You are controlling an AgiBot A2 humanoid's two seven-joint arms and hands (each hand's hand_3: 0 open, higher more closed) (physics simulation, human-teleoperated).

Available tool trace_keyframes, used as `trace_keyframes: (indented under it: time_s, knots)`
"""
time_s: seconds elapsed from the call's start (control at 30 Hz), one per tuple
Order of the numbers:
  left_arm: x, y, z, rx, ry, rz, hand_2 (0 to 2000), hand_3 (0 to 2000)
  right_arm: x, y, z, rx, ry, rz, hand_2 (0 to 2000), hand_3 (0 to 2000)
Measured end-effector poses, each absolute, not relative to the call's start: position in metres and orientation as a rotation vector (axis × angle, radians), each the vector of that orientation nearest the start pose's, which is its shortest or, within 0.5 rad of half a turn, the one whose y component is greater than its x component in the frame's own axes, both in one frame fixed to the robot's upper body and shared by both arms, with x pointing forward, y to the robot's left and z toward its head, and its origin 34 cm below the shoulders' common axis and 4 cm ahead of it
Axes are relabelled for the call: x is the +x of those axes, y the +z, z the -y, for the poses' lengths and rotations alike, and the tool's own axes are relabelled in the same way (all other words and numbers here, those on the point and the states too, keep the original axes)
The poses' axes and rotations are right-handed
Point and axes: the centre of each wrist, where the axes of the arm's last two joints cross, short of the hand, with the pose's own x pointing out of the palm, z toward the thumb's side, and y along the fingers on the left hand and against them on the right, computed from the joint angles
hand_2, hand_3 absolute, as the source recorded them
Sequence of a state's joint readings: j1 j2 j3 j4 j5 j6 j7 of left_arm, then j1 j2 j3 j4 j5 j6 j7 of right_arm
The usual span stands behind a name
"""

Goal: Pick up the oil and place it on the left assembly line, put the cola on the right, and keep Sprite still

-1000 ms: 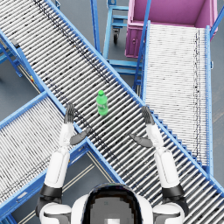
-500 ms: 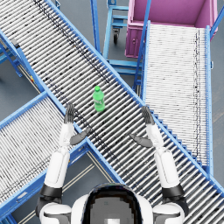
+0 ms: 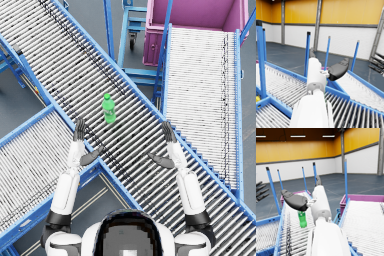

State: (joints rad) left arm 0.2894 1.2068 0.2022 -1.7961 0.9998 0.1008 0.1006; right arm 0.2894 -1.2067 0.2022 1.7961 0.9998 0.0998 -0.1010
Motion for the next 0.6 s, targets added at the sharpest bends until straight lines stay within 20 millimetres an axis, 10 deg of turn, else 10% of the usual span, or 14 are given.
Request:
trace_keyframes:
  time_s: [0.6]
  knots:
    - [0.2545,0.2286,-0.2007,0.074,-1.777,0.388,0,0,0.2545,0.2286,0.2007,-0.134,1.971,0.376,0,0]
